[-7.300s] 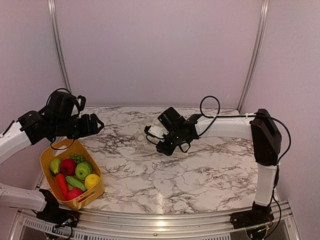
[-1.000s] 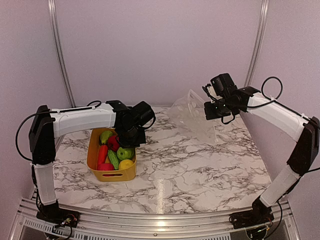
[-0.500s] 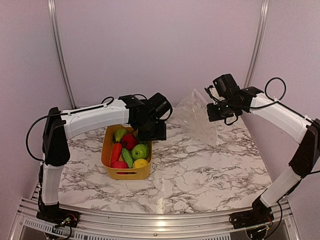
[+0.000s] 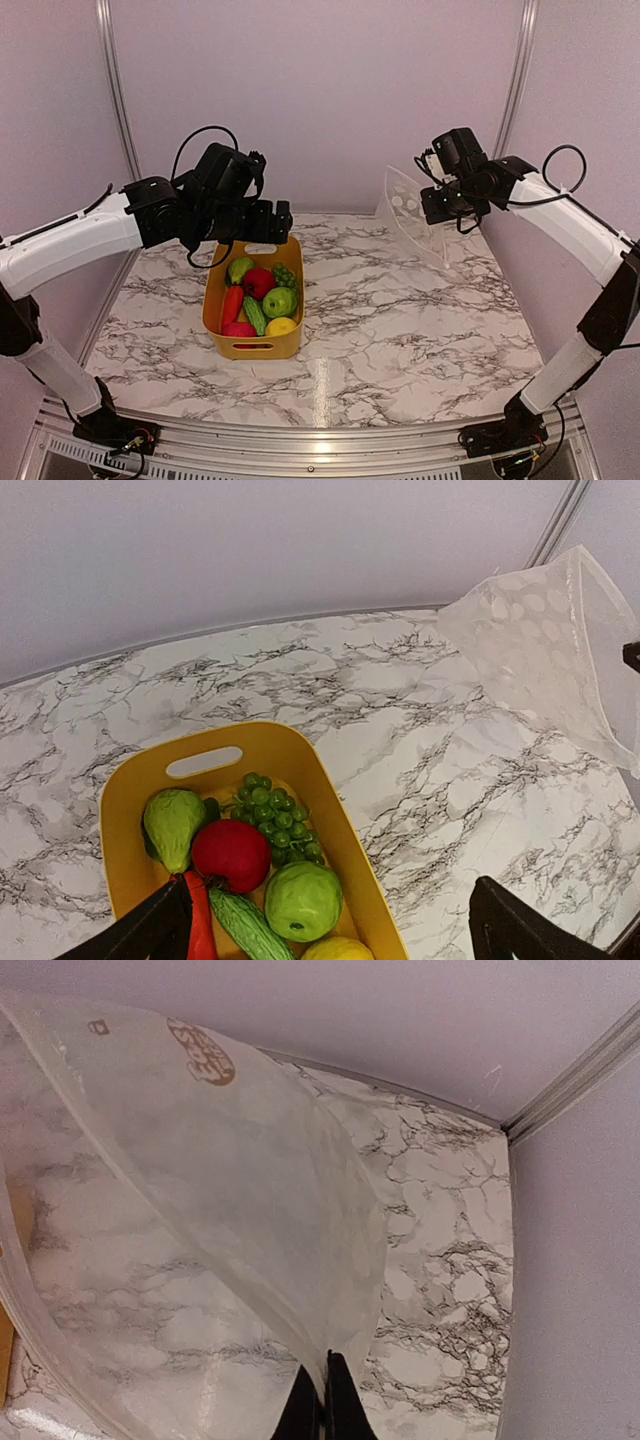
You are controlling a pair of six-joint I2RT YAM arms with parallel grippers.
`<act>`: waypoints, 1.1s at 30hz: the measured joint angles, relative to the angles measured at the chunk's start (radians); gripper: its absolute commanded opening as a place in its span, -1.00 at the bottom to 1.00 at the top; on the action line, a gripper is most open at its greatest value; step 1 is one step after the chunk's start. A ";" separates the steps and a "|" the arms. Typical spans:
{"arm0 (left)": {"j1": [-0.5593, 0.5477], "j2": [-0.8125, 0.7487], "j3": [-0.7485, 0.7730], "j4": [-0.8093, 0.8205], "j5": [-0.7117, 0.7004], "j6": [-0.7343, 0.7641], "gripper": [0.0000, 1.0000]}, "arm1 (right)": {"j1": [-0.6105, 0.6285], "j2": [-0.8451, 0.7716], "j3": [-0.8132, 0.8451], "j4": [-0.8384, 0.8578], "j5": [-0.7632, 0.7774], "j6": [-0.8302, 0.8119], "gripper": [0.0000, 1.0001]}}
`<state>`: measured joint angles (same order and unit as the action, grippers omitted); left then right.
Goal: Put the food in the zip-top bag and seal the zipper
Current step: Pick up the fake fruit from the bin.
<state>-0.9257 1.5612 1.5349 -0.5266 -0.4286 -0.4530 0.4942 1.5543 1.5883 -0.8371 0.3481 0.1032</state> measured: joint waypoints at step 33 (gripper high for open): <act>0.200 0.096 -0.192 0.104 0.248 -0.035 0.46 | 0.017 0.087 -0.131 0.077 -0.366 -0.026 -1.00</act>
<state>-0.7258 1.6569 1.3426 -0.4229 -0.1810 -0.4881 0.5114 1.6417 1.4574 -0.7605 -0.0181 0.0769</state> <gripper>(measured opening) 0.719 0.004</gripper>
